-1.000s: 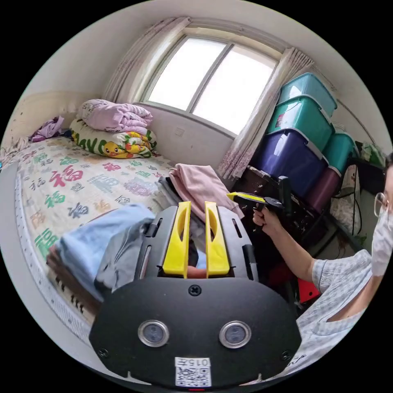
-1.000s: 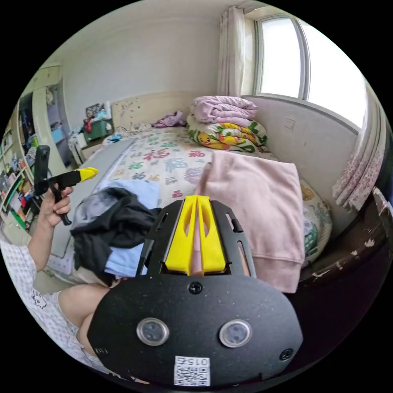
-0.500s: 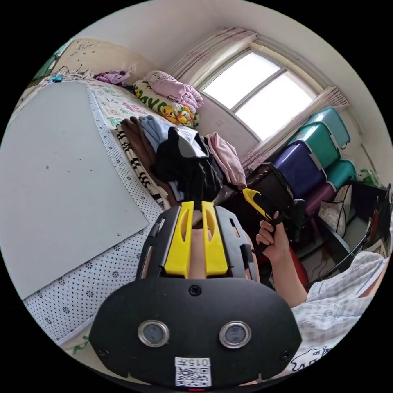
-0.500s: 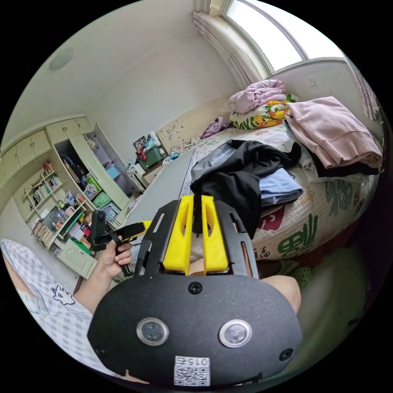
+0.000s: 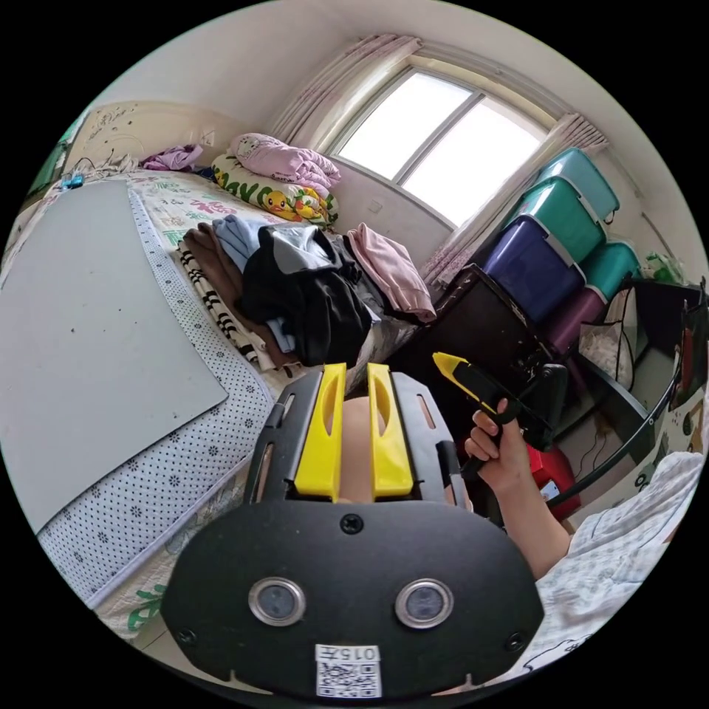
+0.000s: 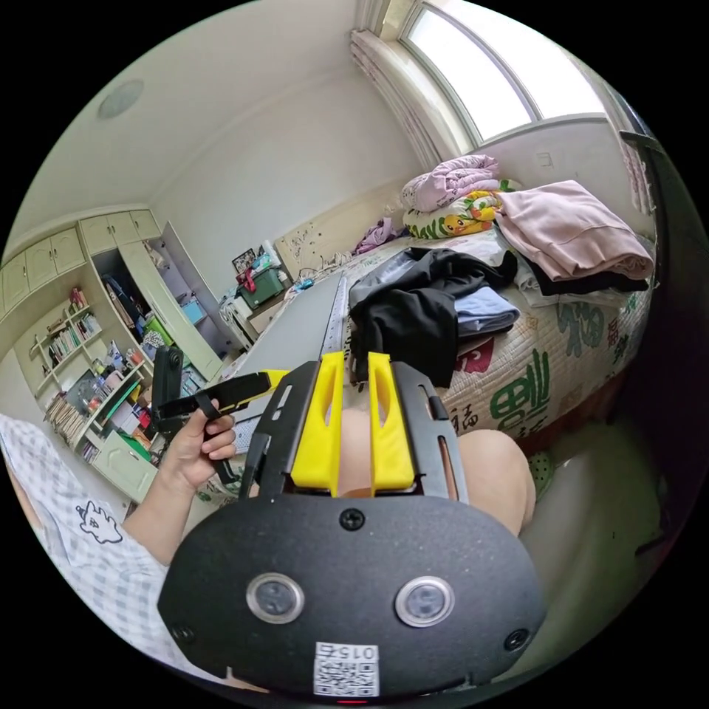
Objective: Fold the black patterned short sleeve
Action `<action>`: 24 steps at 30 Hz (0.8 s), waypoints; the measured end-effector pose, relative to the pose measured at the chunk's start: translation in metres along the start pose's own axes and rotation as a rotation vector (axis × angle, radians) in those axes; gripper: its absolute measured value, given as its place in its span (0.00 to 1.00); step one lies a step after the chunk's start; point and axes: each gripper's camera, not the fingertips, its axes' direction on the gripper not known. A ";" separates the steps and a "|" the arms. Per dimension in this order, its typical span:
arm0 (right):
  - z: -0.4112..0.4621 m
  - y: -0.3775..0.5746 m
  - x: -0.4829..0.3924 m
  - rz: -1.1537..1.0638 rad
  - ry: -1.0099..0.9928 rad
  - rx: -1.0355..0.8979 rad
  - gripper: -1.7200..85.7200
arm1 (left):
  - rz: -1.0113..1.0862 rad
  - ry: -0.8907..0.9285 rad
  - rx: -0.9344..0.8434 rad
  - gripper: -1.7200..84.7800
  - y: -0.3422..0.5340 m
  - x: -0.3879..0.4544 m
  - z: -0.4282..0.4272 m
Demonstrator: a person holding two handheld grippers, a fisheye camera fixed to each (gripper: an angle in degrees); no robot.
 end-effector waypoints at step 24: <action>0.100 -0.152 0.245 0.249 -0.079 0.114 0.14 | 0.147 -0.311 -0.039 0.15 -0.155 0.057 0.056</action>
